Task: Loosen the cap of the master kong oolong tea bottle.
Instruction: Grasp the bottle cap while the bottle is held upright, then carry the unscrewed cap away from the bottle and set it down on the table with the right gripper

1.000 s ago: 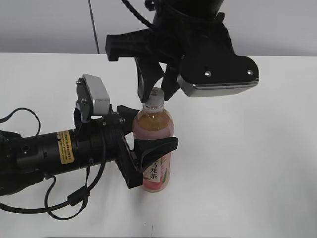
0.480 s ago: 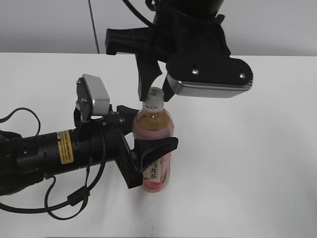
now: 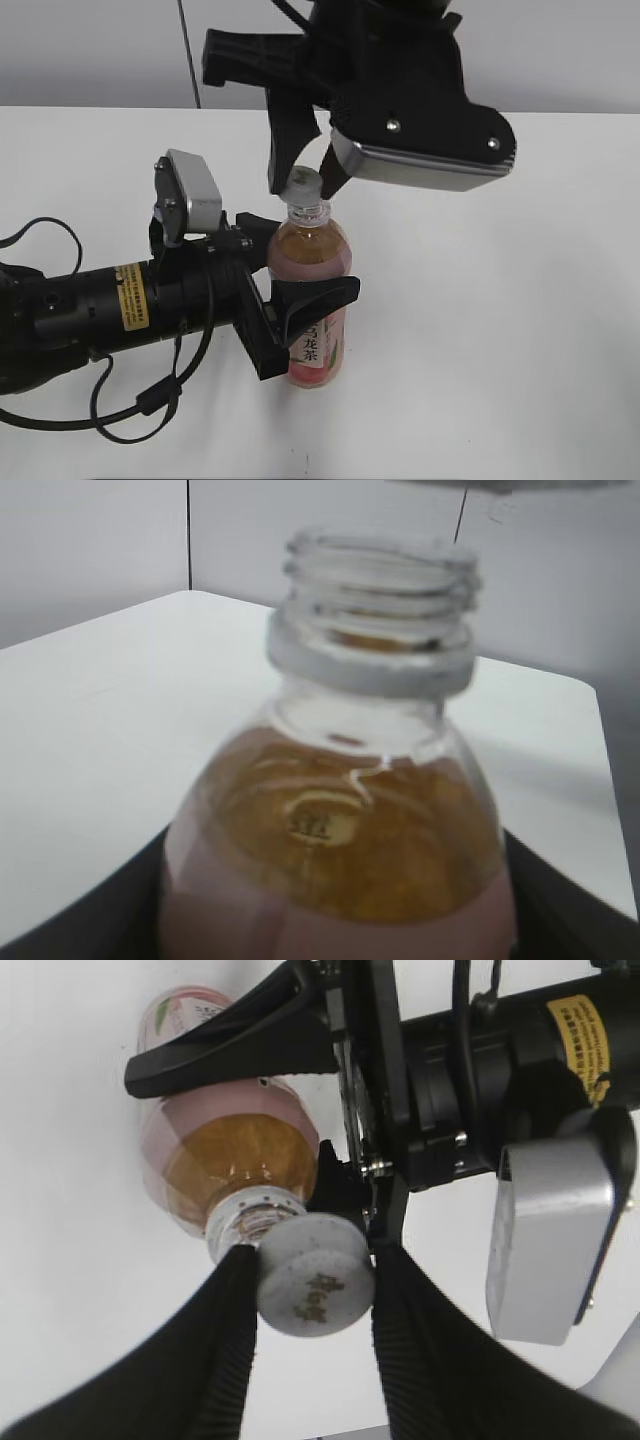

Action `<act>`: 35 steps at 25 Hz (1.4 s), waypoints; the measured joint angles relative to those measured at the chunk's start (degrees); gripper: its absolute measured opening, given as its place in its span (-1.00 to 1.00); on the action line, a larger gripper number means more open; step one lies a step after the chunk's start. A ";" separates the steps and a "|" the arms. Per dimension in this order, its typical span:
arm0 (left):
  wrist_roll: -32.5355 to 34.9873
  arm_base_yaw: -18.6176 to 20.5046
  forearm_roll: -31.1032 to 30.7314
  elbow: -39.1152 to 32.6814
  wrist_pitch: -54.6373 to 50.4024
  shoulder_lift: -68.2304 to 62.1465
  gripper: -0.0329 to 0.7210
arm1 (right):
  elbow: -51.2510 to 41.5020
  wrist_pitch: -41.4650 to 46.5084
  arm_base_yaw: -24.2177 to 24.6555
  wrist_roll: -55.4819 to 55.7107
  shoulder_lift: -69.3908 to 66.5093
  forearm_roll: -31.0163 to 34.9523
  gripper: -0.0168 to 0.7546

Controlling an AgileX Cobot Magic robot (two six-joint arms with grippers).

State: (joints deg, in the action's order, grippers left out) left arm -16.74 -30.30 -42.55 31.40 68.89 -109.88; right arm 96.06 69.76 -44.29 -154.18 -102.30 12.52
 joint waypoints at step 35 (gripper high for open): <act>-0.18 0.00 0.04 0.00 0.00 0.00 0.31 | -10.42 -0.05 27.05 65.34 0.19 2.71 -0.25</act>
State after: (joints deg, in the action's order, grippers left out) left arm -16.92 -30.30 -42.51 31.40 68.89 -109.88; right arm 85.64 69.71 -17.24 -88.84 -102.11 15.22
